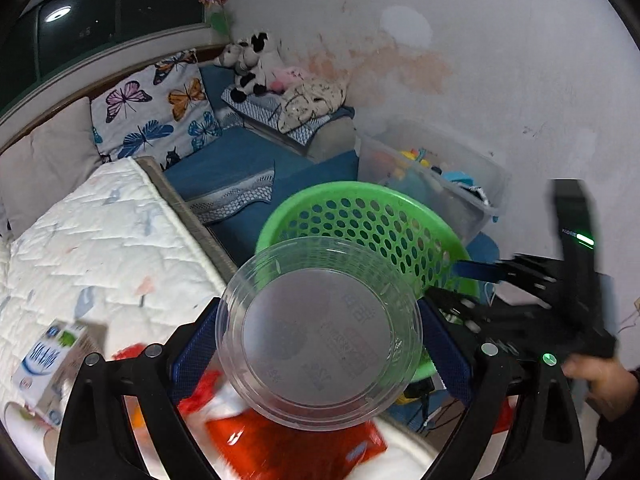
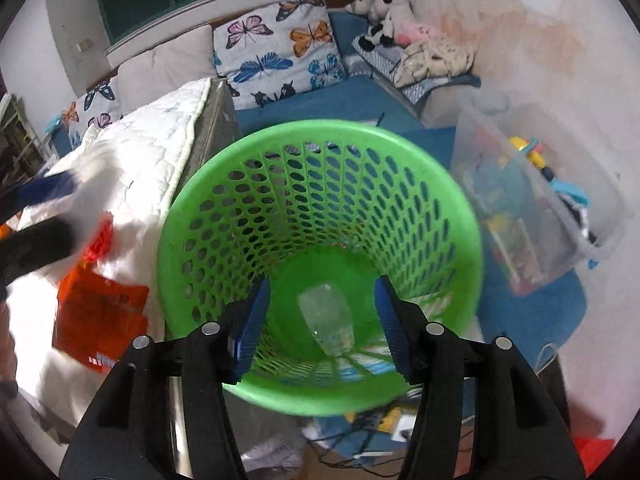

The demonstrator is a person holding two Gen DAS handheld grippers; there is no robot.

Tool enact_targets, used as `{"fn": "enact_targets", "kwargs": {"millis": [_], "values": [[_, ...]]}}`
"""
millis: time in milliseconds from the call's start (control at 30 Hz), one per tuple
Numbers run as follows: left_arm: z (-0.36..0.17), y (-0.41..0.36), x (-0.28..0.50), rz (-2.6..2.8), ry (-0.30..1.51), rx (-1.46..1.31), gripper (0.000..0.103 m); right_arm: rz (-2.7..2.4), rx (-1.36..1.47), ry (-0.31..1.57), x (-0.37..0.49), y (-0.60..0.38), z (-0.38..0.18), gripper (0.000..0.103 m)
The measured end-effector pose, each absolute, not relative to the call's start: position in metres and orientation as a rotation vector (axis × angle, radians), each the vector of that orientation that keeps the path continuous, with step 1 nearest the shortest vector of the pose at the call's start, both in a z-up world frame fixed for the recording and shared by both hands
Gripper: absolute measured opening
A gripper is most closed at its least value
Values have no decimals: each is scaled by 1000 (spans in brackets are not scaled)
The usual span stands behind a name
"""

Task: Collect trash
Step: 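Open the right gripper to drop the bottle while the left gripper drops the lid into the basket, then grasp the orange snack wrapper with the right gripper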

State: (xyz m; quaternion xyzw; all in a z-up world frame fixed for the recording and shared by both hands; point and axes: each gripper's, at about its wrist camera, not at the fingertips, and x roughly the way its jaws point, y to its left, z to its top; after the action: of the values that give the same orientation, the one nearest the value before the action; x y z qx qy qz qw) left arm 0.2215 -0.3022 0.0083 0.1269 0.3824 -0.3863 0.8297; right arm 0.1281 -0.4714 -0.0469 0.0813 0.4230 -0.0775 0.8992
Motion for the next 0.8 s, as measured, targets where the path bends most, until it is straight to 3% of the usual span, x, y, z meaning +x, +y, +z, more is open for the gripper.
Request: {"fn": "enact_targets", "kwargs": {"millis": [467, 800], "values": [[-26, -357, 232, -795, 914, 308, 93, -188, 112, 831, 81, -474, -43, 63], [-1, -329, 224, -775, 868, 269, 94, -119, 127, 812, 69, -450, -37, 66]]}}
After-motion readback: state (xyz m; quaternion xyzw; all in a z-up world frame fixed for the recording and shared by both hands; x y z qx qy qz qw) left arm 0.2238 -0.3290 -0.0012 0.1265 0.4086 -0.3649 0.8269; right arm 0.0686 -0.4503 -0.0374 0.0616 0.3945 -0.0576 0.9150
